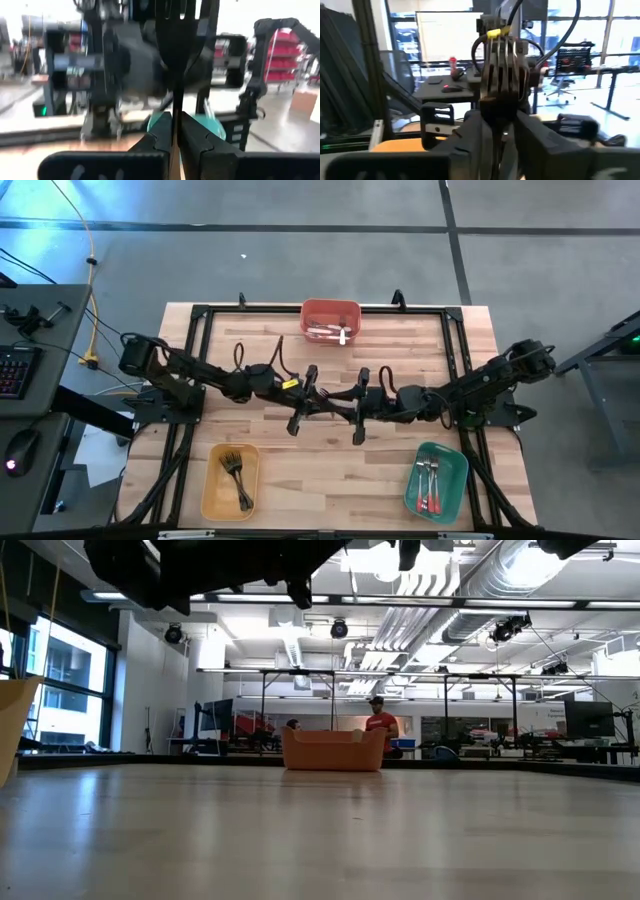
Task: Sort silverware by color (type)
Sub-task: Put the black fork into the yellow bin
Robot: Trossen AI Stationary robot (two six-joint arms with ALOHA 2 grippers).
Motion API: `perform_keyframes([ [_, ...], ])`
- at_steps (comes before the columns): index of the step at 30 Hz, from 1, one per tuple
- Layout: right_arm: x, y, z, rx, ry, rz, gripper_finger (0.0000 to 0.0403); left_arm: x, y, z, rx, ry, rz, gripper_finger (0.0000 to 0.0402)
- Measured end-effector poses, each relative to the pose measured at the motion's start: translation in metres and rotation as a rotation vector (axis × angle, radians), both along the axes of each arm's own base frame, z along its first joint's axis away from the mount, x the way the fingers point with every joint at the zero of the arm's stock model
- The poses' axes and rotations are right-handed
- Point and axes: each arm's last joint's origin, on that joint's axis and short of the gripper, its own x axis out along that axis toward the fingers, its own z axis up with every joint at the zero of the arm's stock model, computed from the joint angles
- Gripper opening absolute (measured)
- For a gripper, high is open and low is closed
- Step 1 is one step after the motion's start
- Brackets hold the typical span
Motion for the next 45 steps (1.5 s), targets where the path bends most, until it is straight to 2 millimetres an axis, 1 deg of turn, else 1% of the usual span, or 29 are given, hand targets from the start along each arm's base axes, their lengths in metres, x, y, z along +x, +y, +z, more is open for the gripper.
perform_keyframes([
  [3, -0.005, 0.001, 0.007, -0.031, -0.019, -0.023, 0.0112, -0.005, 0.002, 0.004, 0.005, 0.082, 0.024, 0.0005],
  [6, -0.012, 0.001, 0.016, -0.076, -0.019, -0.036, 0.0134, -0.014, 0.004, 0.010, 0.011, 0.164, 0.050, 0.0004],
  [8, -0.018, 0.000, 0.021, -0.107, 0.006, -0.055, 0.0140, -0.022, 0.005, 0.015, 0.018, 0.236, 0.080, 0.0004],
  [11, -0.028, -0.005, 0.030, -0.140, 0.054, -0.090, 0.0139, -0.038, 0.005, 0.020, 0.013, 0.368, 0.113, 0.0004],
  [16, -0.038, -0.015, 0.028, -0.165, 0.187, -0.166, 0.0110, -0.070, -0.007, 0.030, -0.052, 0.544, 0.140, 0.0004],
  [21, -0.037, -0.021, 0.018, -0.171, 0.281, -0.187, 0.0052, -0.104, -0.024, 0.035, -0.149, 0.719, 0.150, 0.0004],
  [24, -0.037, -0.025, 0.014, -0.163, 0.322, -0.194, 0.0013, -0.124, -0.034, 0.033, -0.197, 0.829, 0.180, 0.0004],
  [25, -0.037, -0.026, 0.013, -0.166, 0.331, -0.196, 0.0007, -0.131, -0.037, 0.033, -0.206, 0.864, 0.188, 0.0004],
  [27, -0.037, -0.027, 0.012, -0.169, 0.334, -0.198, 0.0007, -0.143, -0.043, 0.031, -0.240, 0.929, 0.209, 0.0004],
  [31, -0.037, -0.029, 0.011, -0.176, 0.346, -0.205, 0.0012, -0.157, -0.059, 0.026, -0.327, 1.038, 0.216, 0.0004],
  [35, -0.036, -0.032, 0.010, -0.179, 0.362, -0.213, 0.0002, -0.163, -0.078, 0.022, -0.427, 1.095, 0.211, 0.0004],
  [40, -0.036, -0.033, 0.009, -0.167, 0.370, -0.218, 0.0002, -0.174, -0.095, 0.011, -0.516, 1.188, 0.286, 0.0005],
  [45, -0.037, -0.033, 0.007, -0.166, 0.393, -0.218, 0.0000, -0.184, -0.121, 0.004, -0.639, 1.251, 0.281, 0.0005],
])
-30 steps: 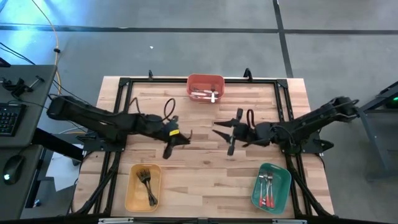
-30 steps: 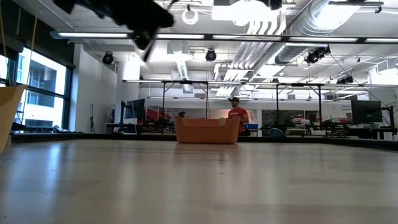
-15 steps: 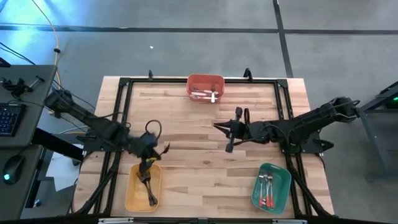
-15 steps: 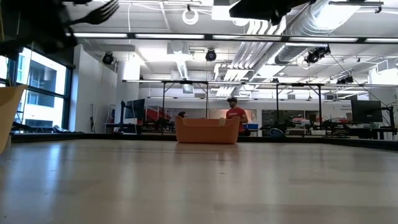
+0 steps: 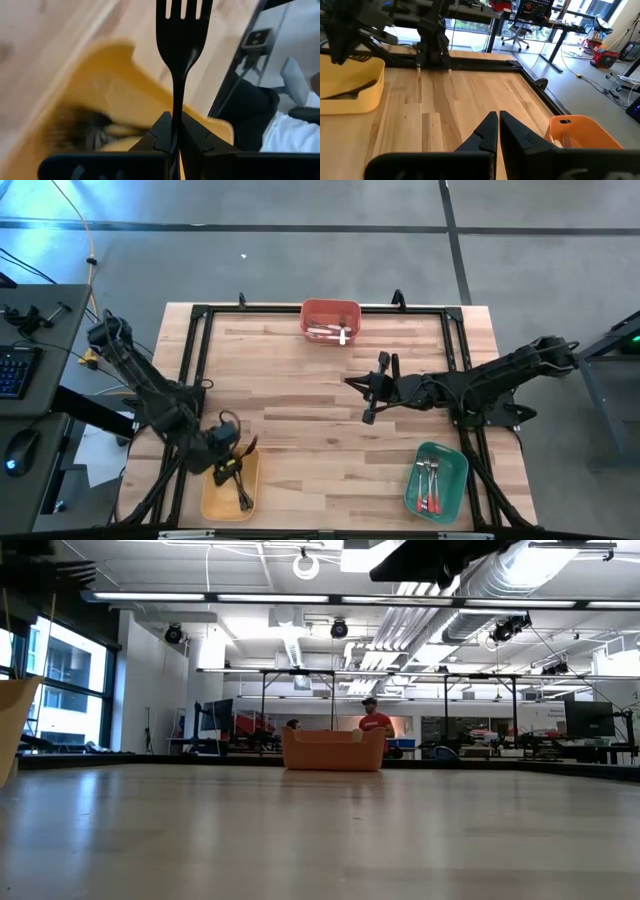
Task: Sort silverware by color (type)
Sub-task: Put the black fork into the yellow bin, then return to Home Position
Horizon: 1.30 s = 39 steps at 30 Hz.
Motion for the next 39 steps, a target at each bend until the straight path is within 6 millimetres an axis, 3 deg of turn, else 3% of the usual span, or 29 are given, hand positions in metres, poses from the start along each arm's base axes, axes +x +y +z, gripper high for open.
perform_keyframes([
  [8, -0.001, 0.000, -0.003, 0.000, 0.028, -0.002, 0.0000, -0.018, -0.039, -0.029, -0.050, 0.129, 0.148, 0.0006],
  [15, -0.001, 0.000, -0.003, -0.004, 0.035, -0.001, 0.0000, -0.025, -0.051, -0.050, -0.035, 0.161, 0.322, 0.0007],
  [24, -0.001, 0.000, -0.005, 0.012, 0.051, 0.007, 0.0000, -0.026, -0.048, -0.054, 0.026, 0.165, 0.329, 0.0037],
  [32, -0.003, 0.000, -0.010, -0.030, 0.117, 0.041, 0.0000, -0.031, -0.037, -0.048, 0.172, 0.135, 0.184, 0.0082],
  [35, -0.002, -0.003, -0.011, -0.048, 0.140, 0.097, 0.0000, -0.028, -0.031, -0.033, 0.224, 0.010, 0.067, 0.0079],
  [39, 0.003, -0.018, -0.014, -0.052, 0.156, 0.121, 0.0000, -0.025, -0.010, -0.015, 0.344, -0.149, -0.054, 0.0036],
])
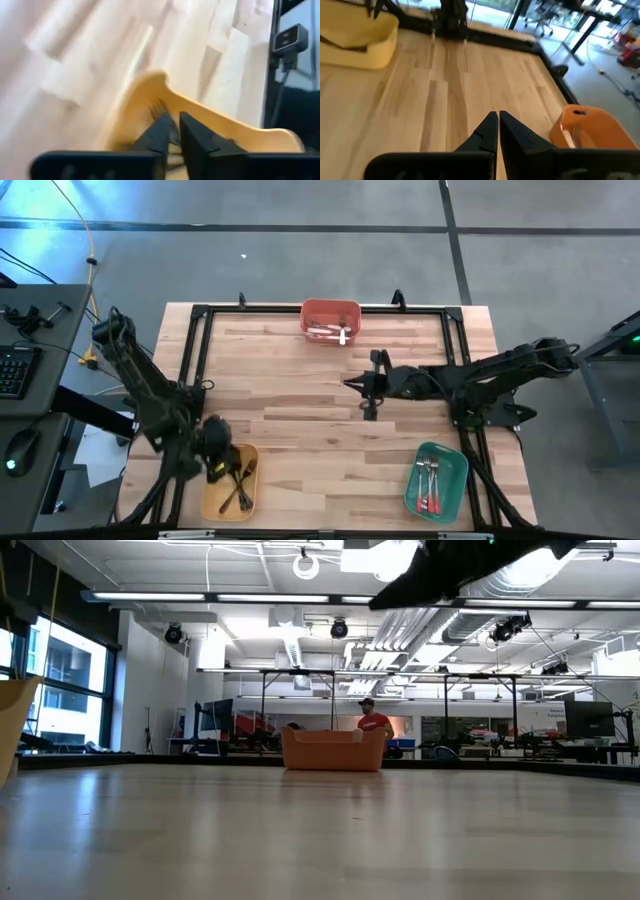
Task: Sort silverware by color (type)
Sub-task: Return to Home Position
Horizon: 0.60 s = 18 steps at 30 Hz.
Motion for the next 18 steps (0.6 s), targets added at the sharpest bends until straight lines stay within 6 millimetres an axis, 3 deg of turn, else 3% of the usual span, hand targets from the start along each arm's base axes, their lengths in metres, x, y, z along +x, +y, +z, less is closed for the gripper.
perform_keyframes([
  [3, 0.005, -0.016, -0.007, 0.016, 0.017, 0.030, 0.0000, 0.004, 0.025, 0.005, 0.080, -0.067, -0.063, 0.0006],
  [8, -0.001, -0.047, -0.031, 0.039, -0.074, 0.092, 0.0000, 0.018, 0.064, 0.005, 0.127, -0.267, -0.206, 0.0002],
  [13, -0.022, -0.067, -0.049, 0.048, -0.162, 0.061, 0.0000, 0.030, 0.104, 0.005, 0.236, -0.477, -0.281, 0.0001],
  [18, -0.052, -0.074, -0.060, 0.075, -0.208, 0.017, 0.0000, 0.039, 0.139, 0.004, 0.313, -0.620, -0.300, 0.0000],
])
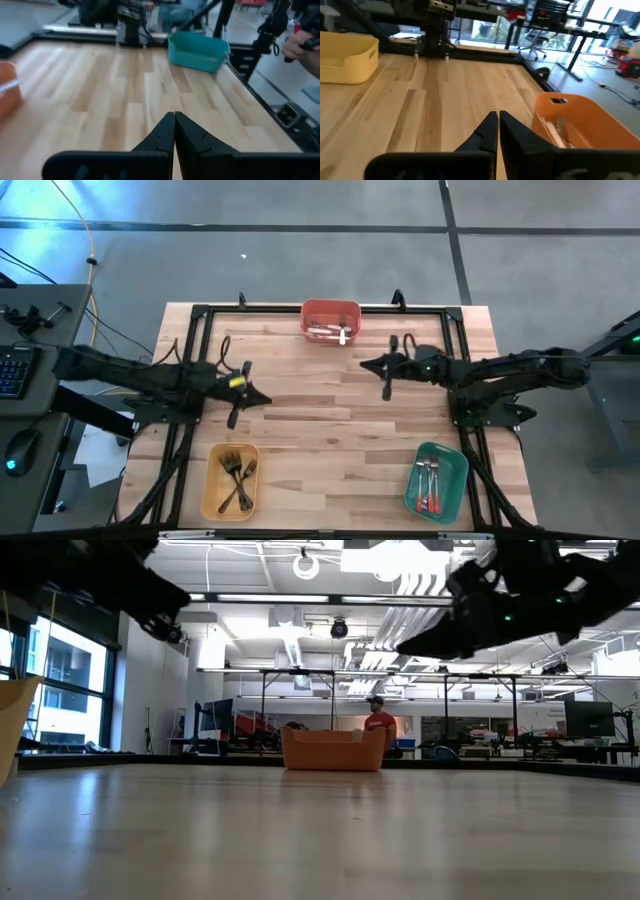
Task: Sort silverware by color (type)
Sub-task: Return to Home Position
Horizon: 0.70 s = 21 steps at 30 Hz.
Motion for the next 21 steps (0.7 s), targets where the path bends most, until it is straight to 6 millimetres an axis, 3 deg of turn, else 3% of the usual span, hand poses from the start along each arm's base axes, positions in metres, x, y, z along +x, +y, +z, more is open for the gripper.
perform_keyframes([
  [5, -0.031, 0.003, -0.003, 0.004, -0.059, -0.043, 0.0000, 0.000, 0.025, -0.010, 0.041, -0.054, 0.018, 0.0000],
  [12, -0.070, 0.010, -0.016, 0.017, -0.141, -0.085, 0.0000, -0.012, 0.044, -0.026, 0.066, -0.161, 0.080, 0.0000],
  [18, -0.090, 0.012, -0.031, 0.014, -0.154, -0.116, 0.0000, -0.024, 0.052, -0.042, 0.028, -0.158, 0.095, 0.0000],
  [21, -0.095, 0.011, -0.034, 0.042, -0.115, -0.149, 0.0000, -0.027, 0.054, -0.040, 0.036, -0.187, 0.104, 0.0000],
])
